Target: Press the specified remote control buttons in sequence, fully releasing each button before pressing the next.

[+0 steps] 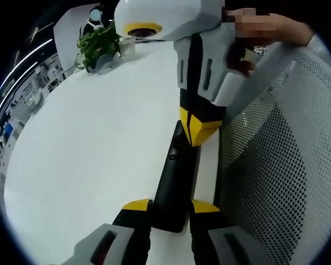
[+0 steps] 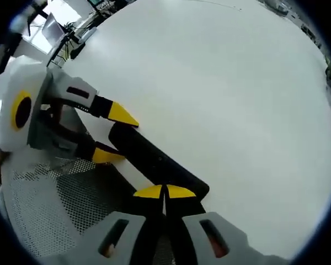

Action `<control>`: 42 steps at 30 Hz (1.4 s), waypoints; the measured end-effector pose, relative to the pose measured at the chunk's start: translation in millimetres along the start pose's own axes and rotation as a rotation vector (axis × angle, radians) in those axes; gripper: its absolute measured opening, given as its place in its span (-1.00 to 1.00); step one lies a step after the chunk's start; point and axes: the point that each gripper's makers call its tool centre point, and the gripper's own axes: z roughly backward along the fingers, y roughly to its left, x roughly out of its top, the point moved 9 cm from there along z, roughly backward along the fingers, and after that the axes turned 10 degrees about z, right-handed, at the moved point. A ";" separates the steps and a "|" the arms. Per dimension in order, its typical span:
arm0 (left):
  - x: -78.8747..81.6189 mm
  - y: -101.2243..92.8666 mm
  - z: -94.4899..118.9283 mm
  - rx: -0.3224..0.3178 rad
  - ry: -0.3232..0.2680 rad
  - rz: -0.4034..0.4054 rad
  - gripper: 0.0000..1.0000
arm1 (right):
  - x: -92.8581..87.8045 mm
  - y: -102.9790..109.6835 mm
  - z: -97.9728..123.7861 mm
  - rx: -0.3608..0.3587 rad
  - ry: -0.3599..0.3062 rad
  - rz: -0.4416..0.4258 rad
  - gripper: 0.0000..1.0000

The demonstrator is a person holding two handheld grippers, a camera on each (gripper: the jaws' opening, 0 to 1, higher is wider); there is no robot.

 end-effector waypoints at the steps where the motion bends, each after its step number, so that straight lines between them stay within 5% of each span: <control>1: -0.1 0.2 -0.2 -0.002 -0.002 -0.001 -0.47 | 0.1 0.7 -0.1 0.001 -0.001 0.003 -1.00; 10: -0.5 -0.3 -0.1 -0.003 0.000 0.006 -0.48 | 1.5 -4.9 2.4 0.006 -0.030 -0.067 -1.00; 42: 0.7 -1.9 0.9 -0.004 0.005 0.002 -0.48 | 3.3 -4.6 -2.3 -0.010 -0.071 0.046 -1.00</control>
